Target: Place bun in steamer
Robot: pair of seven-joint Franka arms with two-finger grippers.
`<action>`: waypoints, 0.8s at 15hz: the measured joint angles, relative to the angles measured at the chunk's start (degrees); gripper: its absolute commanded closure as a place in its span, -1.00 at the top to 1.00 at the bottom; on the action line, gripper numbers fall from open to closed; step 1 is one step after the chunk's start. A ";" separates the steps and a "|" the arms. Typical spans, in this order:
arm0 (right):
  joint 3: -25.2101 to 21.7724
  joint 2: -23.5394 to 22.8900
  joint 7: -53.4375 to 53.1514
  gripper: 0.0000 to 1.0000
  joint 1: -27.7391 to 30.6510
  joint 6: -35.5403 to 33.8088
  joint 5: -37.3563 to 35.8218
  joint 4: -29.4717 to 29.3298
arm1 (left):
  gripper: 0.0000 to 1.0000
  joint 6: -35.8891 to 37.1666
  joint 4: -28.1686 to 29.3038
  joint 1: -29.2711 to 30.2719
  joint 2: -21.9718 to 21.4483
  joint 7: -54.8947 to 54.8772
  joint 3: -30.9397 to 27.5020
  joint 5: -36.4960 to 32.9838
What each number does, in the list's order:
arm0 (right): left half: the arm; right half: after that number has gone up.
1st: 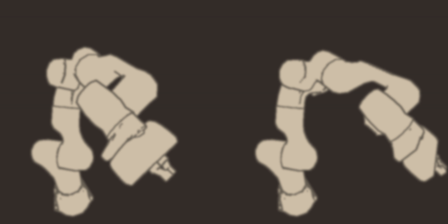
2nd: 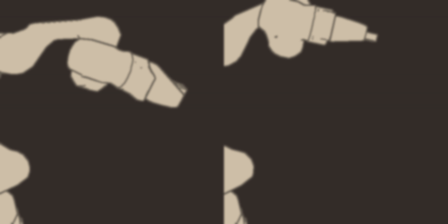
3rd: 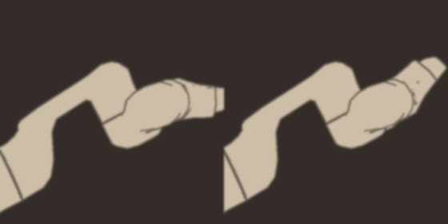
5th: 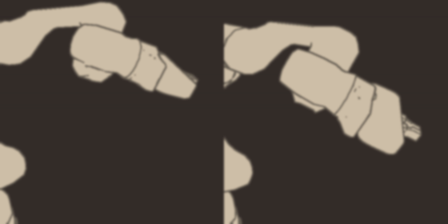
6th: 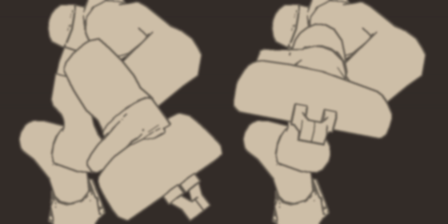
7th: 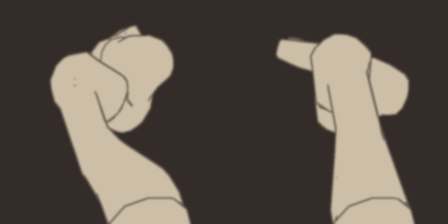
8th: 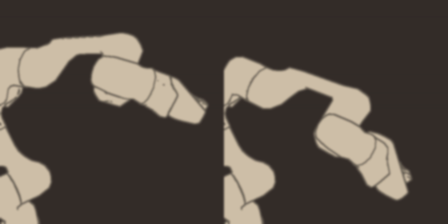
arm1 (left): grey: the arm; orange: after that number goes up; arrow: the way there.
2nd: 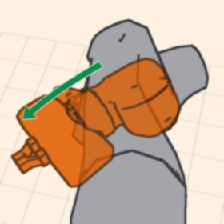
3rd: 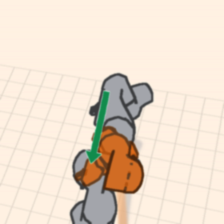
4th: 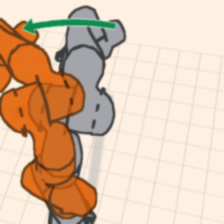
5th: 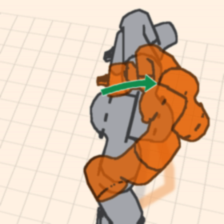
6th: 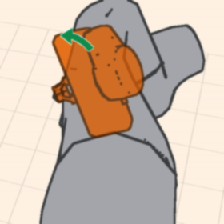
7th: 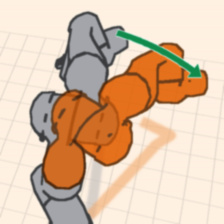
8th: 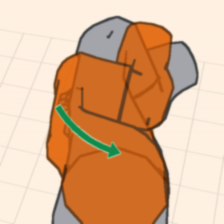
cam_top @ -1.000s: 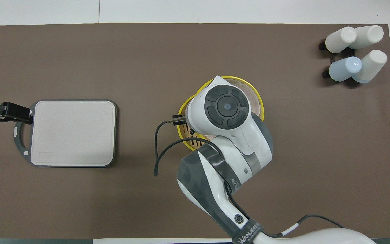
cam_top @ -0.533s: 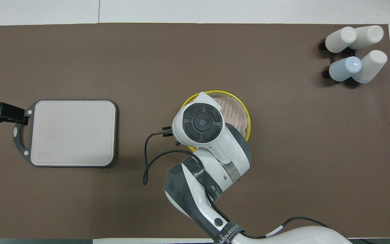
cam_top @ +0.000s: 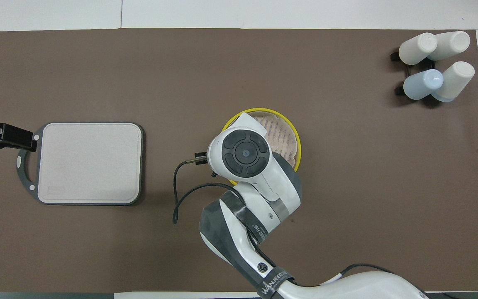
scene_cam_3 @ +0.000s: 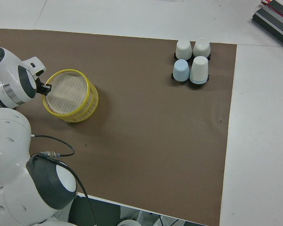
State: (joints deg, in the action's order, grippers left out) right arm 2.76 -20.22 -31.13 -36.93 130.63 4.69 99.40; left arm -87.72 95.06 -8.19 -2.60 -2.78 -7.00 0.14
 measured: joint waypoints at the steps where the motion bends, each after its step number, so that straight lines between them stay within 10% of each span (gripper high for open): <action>1: -0.01 -0.02 -0.01 -1.00 0.00 0.13 0.00 0.01 | 1.00 0.00 -0.04 -0.19 0.04 0.00 -0.13 0.00; 8: -0.07 -0.68 -0.06 -0.93 -0.03 1.96 0.11 0.06 | 1.00 0.00 -0.21 -0.38 0.08 0.00 -0.79 0.01; 10: -0.08 -0.68 -0.07 -0.57 -0.04 1.98 0.12 0.06 | 1.00 0.00 -0.21 -0.38 0.08 0.00 -0.80 0.01; 11: -0.08 -0.80 -0.07 -0.07 -0.04 2.33 0.13 0.07 | 1.00 0.00 -0.21 -0.38 0.08 0.00 -0.80 0.08; 12: -0.09 -1.01 -0.07 0.87 -0.03 2.49 0.13 0.07 | 1.00 0.00 -0.21 -0.38 0.08 0.00 -0.80 0.29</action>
State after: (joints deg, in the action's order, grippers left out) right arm 2.67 -21.23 -31.19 -36.96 133.12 4.81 99.47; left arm -87.72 94.85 -8.57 -2.52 -2.78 -7.80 0.43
